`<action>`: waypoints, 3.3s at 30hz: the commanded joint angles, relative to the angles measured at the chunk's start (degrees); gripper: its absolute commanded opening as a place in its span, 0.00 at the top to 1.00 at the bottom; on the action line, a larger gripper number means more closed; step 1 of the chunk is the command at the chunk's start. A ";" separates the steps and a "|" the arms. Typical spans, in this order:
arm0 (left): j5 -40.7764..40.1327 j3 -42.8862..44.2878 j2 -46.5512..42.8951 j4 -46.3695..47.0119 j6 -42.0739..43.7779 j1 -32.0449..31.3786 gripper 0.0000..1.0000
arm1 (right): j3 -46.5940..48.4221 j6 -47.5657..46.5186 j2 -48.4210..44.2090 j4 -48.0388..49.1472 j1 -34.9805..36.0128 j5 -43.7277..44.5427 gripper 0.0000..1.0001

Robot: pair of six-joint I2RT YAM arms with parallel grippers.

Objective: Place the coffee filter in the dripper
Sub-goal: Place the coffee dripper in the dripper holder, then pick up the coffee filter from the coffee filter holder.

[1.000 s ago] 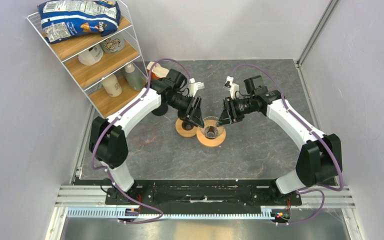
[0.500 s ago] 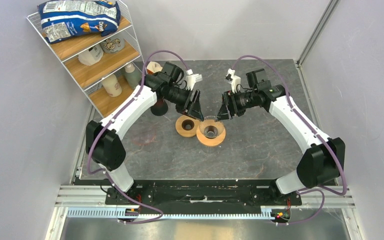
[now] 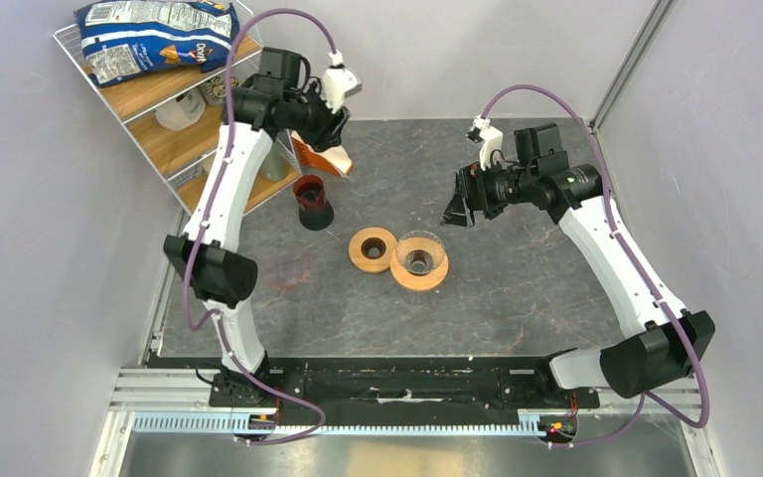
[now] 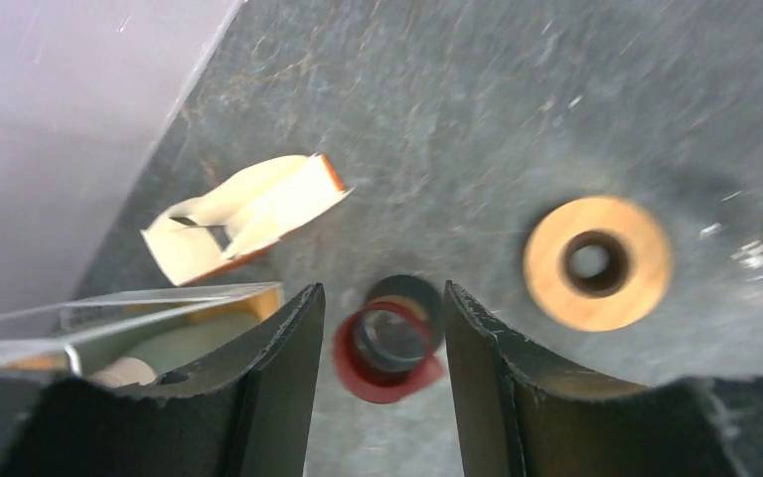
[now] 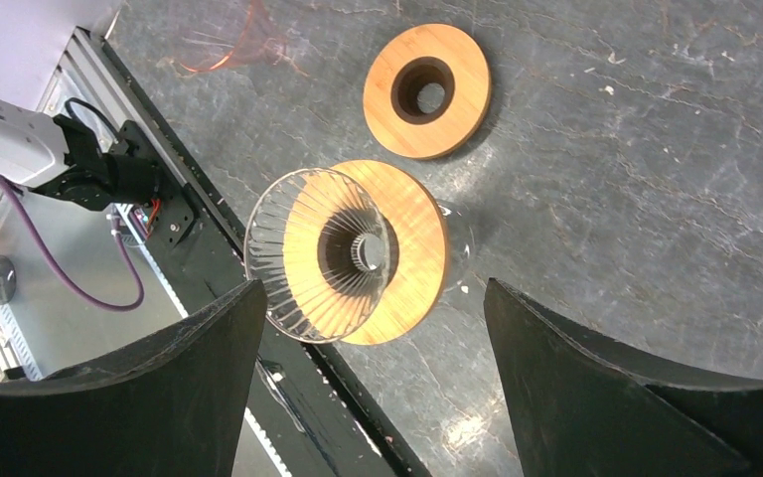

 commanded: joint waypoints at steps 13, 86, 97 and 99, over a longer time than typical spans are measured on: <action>0.01 11.72 21.40 -1.86 54.16 1.66 0.60 | 1.71 -1.69 -0.73 -1.34 -3.01 0.95 0.11; -6.54 15.24 31.81 3.10 67.39 3.11 0.98 | 0.42 2.53 1.82 0.58 -8.12 -2.21 0.13; -1.97 14.62 22.43 1.57 67.19 3.01 0.98 | 1.31 2.63 1.40 2.16 -8.05 -3.80 0.11; 0.19 14.68 20.05 1.53 66.14 2.87 0.98 | 2.05 2.71 1.11 2.80 -8.12 -3.21 0.10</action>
